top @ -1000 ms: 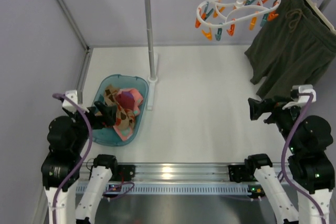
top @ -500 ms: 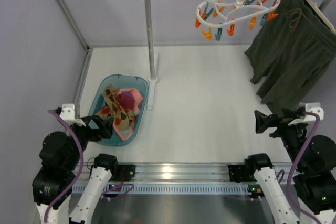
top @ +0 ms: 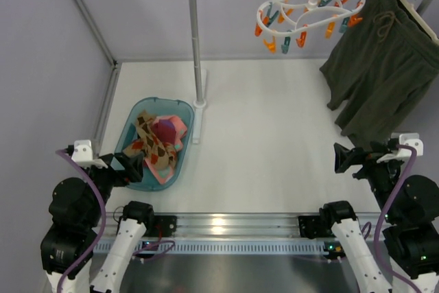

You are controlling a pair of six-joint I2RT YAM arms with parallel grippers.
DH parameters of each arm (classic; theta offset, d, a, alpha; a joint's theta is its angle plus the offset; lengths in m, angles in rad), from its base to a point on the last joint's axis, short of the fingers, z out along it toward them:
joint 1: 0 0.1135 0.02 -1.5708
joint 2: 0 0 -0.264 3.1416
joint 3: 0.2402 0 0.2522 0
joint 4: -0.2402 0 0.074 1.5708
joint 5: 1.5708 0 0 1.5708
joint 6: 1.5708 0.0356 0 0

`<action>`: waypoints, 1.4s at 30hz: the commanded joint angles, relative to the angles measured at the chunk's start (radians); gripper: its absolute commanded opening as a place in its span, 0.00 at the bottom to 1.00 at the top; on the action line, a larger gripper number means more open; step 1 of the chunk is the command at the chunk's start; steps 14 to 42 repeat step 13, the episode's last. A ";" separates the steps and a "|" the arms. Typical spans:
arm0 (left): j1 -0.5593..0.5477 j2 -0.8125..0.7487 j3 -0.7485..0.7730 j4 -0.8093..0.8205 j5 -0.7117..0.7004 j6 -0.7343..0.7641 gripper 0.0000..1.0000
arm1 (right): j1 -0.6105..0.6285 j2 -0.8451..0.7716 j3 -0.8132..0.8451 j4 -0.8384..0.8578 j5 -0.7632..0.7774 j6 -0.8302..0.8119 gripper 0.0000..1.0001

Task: Remove the socks clipped to the hanger

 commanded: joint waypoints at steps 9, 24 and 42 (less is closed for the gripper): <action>-0.002 -0.002 0.034 0.008 -0.020 -0.003 0.99 | 0.014 0.030 -0.004 -0.014 0.029 -0.014 0.99; -0.002 0.004 0.041 0.017 -0.021 -0.005 0.99 | 0.013 0.036 -0.002 -0.014 0.032 -0.010 1.00; -0.002 0.004 0.041 0.017 -0.021 -0.005 0.99 | 0.013 0.036 -0.002 -0.014 0.032 -0.010 1.00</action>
